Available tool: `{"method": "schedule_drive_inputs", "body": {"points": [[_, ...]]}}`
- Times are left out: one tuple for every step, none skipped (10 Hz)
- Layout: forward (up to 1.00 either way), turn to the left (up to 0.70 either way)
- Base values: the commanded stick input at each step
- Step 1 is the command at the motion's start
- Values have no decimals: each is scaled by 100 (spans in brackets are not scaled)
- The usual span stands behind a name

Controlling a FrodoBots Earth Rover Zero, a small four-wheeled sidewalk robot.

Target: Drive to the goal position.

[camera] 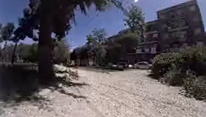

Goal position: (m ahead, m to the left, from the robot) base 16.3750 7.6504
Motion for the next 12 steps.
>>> {"method": "schedule_drive_inputs", "body": {"points": [[85,0],[85,0],[85,0],[85,0],[85,0],[85,0],[85,0],[85,0],[85,0],[85,0],[85,0],[85,0]]}}
